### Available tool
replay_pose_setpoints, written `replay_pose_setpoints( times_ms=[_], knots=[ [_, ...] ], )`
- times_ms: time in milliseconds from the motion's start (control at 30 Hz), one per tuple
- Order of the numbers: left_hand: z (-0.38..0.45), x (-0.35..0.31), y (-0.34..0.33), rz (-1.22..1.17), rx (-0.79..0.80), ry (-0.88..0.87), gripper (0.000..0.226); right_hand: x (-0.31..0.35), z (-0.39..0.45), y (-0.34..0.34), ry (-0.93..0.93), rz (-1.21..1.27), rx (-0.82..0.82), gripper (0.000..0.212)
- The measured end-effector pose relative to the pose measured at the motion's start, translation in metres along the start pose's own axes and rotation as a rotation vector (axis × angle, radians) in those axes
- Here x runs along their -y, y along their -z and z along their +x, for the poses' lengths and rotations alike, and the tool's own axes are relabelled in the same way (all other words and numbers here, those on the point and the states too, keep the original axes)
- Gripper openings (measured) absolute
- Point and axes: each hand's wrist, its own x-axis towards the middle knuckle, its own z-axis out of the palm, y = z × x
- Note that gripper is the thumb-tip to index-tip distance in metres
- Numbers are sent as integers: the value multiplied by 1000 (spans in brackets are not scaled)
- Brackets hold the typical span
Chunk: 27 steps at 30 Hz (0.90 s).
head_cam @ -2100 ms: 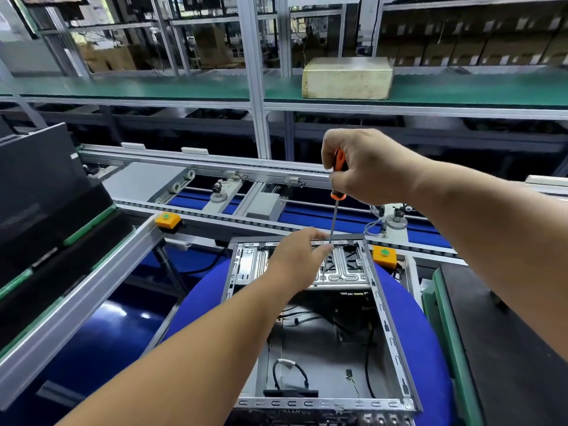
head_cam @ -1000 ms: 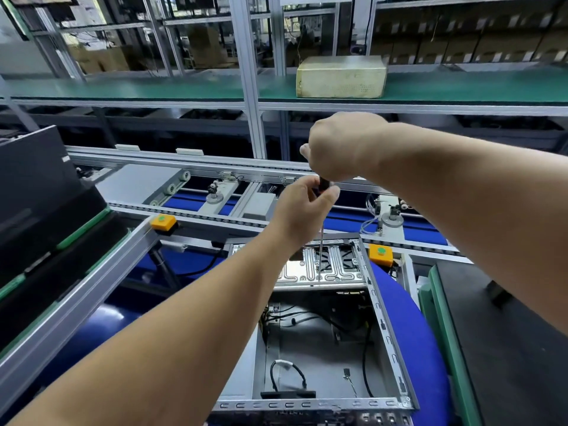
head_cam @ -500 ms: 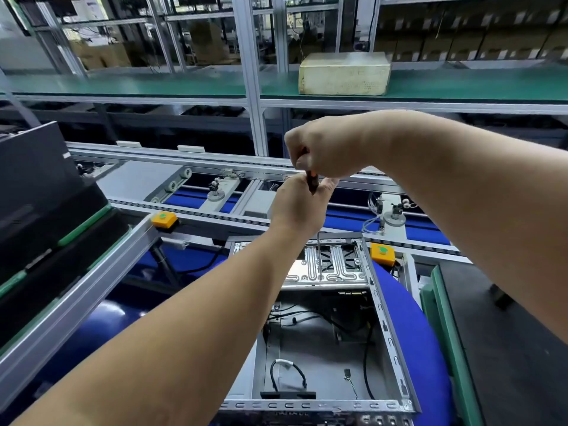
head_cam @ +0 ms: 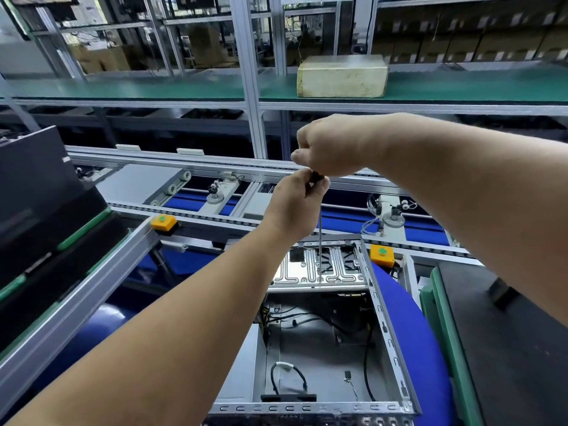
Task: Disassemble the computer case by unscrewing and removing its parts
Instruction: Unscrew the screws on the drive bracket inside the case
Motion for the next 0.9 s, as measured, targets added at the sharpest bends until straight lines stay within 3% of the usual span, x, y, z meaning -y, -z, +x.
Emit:
replay_pose_setpoints(
  times_ms=[100, 200, 367, 533, 700, 900],
  knots=[
    [1, -2, -5, 85, -48, 31, 31, 2, 0, 0, -59, -84, -54, 46],
    [2, -6, -12, 91, -101, 77, 17, 5, 0, 1, -122, -126, -65, 48],
    [2, -4, -21, 13, -191, 132, 24, 12, 0, 4, -78, -272, 2, 30],
    [4, -1, -18, -40, -123, 108, 37, 10, -1, 5, -76, -173, 30, 31],
    [8, 3, -4, -52, 29, 13, 32, 4, -1, 8, -63, -93, 69, 32],
    [7, 6, -10, 20, 19, 32, 26, 5, -2, 10, -142, -65, 106, 35]
  ],
)
